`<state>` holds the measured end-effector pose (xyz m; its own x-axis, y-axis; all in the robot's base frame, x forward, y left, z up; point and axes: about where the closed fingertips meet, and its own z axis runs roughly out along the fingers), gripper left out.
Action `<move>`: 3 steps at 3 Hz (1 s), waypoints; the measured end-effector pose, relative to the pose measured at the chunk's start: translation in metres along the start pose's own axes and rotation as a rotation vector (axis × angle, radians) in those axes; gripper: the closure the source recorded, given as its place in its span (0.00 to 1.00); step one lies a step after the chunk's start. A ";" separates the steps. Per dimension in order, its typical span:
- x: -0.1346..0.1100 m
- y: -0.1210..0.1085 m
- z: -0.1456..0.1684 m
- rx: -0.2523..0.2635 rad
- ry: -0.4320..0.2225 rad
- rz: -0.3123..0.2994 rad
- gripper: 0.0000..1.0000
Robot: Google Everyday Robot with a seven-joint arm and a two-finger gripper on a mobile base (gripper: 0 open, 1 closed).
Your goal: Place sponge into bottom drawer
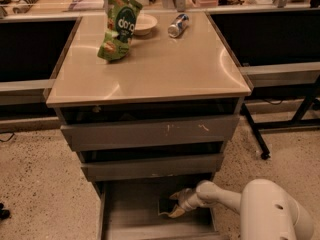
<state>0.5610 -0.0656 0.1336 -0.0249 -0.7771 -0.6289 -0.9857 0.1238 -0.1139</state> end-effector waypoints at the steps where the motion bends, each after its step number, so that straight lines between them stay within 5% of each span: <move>1: 0.018 -0.007 0.011 0.047 -0.035 0.037 1.00; 3: 0.021 -0.012 0.011 0.057 -0.032 0.038 0.58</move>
Offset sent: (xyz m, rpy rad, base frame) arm 0.0064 -0.0062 -0.0157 0.0337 -0.0137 -0.0451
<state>0.5742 -0.0762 0.1132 -0.0561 -0.7509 -0.6580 -0.9731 0.1886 -0.1323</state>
